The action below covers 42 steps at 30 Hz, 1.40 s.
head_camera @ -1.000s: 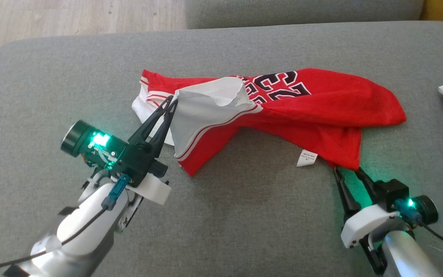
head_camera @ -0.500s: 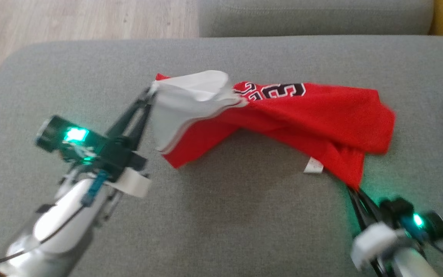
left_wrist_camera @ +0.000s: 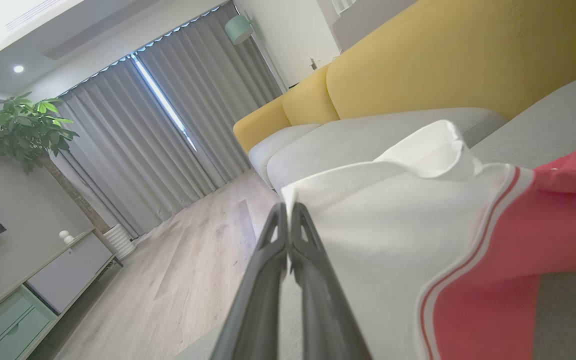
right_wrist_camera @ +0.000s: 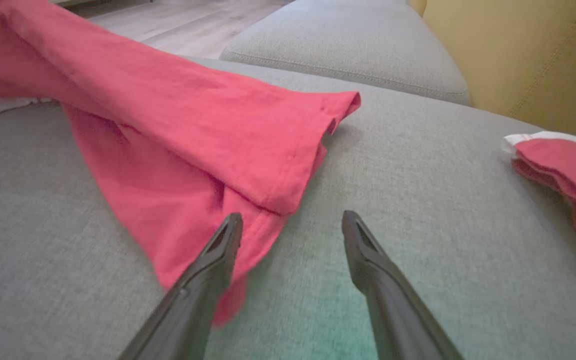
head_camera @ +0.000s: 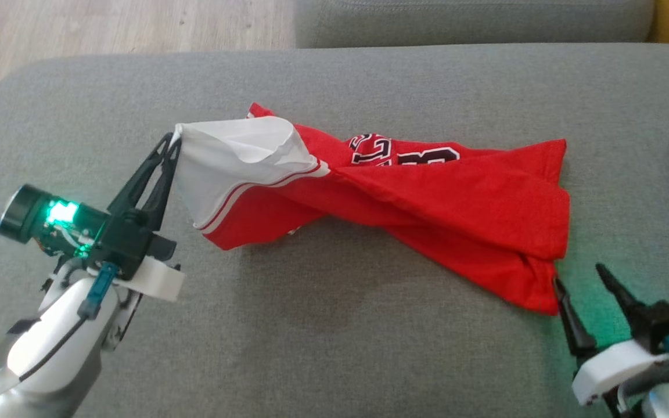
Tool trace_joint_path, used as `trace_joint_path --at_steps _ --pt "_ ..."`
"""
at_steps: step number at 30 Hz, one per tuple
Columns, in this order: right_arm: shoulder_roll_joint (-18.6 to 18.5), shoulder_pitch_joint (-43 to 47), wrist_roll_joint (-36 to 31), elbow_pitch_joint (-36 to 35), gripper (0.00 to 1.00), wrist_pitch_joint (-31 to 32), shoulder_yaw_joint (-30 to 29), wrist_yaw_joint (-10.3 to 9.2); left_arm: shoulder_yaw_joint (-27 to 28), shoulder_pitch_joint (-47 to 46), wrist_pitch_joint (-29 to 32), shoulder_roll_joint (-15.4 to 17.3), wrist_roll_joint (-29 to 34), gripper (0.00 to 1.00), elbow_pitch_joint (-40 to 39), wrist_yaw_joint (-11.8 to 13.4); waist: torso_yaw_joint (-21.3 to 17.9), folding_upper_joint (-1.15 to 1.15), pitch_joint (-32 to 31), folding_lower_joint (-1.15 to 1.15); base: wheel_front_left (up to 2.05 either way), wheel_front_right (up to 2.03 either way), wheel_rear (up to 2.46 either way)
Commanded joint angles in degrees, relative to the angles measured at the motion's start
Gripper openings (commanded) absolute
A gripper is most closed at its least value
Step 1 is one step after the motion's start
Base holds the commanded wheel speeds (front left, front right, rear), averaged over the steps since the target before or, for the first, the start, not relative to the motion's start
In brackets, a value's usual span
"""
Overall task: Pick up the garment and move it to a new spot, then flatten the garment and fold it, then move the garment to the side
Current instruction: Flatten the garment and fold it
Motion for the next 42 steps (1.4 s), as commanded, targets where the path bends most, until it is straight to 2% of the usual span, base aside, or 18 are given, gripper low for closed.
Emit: trace_joint_path --at_steps 1,4,8,11,20,21,22,23,24,25,26,28,35,42 --pt "-1.49 -1.89 0.41 -1.83 1.0 -0.11 0.36 0.14 3.46 -3.73 0.11 2.64 -0.43 0.0 -1.15 0.48 0.29 0.0 0.37 0.0 0.0 0.0 0.0" --pt "-1.44 -2.51 2.98 -2.04 1.0 0.65 -0.51 0.14 3.49 -4.61 0.24 2.62 -0.41 0.0 -0.43 0.43 0.88 0.0 0.79 0.0 0.0 0.0 0.0" --pt "-3.44 -2.78 4.9 -3.16 1.0 1.45 -1.56 0.14 3.66 -5.66 0.49 2.85 -0.5 0.0 0.49 0.36 1.15 0.0 1.19 0.0 0.0 0.0 0.0" --pt "-5.1 -3.02 6.14 -4.0 1.0 2.12 1.0 0.14 3.88 -6.44 0.44 3.0 -0.66 0.0 1.04 0.35 1.25 0.0 1.74 0.0 0.0 0.0 0.0" --pt "-4.8 -7.34 8.24 0.85 1.0 0.63 7.34 0.14 3.5 -7.85 0.33 2.48 -0.62 0.0 1.7 0.29 1.98 0.0 2.83 0.0 0.0 0.0 0.0" --pt "-4.75 -7.84 8.37 1.54 0.96 0.35 7.75 0.14 3.41 -8.0 0.32 2.42 -0.61 0.0 1.8 0.24 2.08 0.0 2.92 0.0 0.0 0.0 0.0" --pt "-4.73 -8.3 8.5 2.13 0.85 0.15 8.12 0.14 3.34 -8.13 0.32 2.38 -0.61 0.0 1.87 0.18 2.19 0.0 3.04 0.0 0.0 0.0 0.0" --pt "-4.75 -8.73 8.68 2.7 0.7 0.0 8.61 0.14 3.3 -8.26 0.31 2.35 -0.62 0.0 1.96 0.16 2.28 0.0 3.14 0.0 0.0 0.0 0.0" --pt "-4.81 -9.12 8.9 3.25 0.47 -0.15 9.01 0.14 3.25 -8.4 0.31 2.3 -0.63 0.0 2.03 0.15 2.39 0.0 3.25 0.0 0.0 0.0 0.0" --pt "-4.89 -9.48 9.11 3.77 0.43 -0.31 9.35 0.14 3.21 -8.52 0.3 2.24 -0.66 0.0 2.08 0.15 2.49 0.0 3.35 0.0 0.0 0.0 0.0" --pt "-5.0 -9.8 9.29 4.23 0.34 -0.46 9.73 0.14 3.18 -8.64 0.3 2.2 -0.69 0.0 2.14 0.14 2.59 0.0 3.44 0.0 0.0 0.0 0.0" --pt "-5.19 -10.38 9.62 4.97 0.02 -0.83 10.49 0.14 3.12 -8.83 0.28 2.12 -0.76 0.0 2.28 0.12 2.72 0.0 3.56 0.0 0.0 0.0 0.0" --pt "-6.08 -11.27 9.83 5.13 0.0 -2.58 10.77 0.14 2.76 -8.94 0.11 2.06 -0.76 0.0 2.66 0.04 2.67 0.0 1.95 0.0 0.0 0.0 0.0" --pt "-8.67 -10.59 10.37 -1.55 0.0 -3.29 6.32 0.14 3.81 -8.91 -0.21 3.7 -0.82 0.0 0.8 -0.28 1.42 0.0 -3.3 0.0 0.0 0.0 0.0"
